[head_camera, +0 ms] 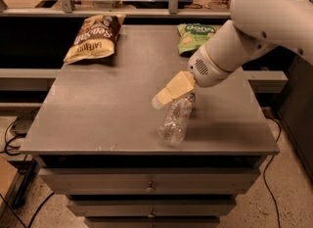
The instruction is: Move water bottle near brown chip bag
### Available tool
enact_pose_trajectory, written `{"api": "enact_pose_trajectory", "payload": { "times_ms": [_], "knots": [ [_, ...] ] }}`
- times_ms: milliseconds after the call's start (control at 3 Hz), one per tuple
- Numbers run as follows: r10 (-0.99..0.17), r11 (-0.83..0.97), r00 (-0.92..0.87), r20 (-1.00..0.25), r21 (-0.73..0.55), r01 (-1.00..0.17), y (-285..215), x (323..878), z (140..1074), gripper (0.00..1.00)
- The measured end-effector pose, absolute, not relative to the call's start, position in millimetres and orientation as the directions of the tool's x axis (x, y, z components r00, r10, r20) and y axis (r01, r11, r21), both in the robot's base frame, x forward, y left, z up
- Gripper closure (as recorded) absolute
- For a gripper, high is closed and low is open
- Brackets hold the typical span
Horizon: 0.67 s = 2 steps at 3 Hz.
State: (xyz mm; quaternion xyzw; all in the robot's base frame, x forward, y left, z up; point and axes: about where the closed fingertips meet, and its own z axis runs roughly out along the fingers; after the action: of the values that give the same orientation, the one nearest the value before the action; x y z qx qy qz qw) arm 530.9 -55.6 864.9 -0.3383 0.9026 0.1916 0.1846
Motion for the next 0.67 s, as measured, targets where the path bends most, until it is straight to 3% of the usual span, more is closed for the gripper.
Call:
{"api": "enact_pose_trajectory", "payload": {
  "times_ms": [667],
  "knots": [
    [-0.545, 0.687, -0.732, -0.41, 0.283, -0.67, -42, 527, 837, 0.41]
  ]
}}
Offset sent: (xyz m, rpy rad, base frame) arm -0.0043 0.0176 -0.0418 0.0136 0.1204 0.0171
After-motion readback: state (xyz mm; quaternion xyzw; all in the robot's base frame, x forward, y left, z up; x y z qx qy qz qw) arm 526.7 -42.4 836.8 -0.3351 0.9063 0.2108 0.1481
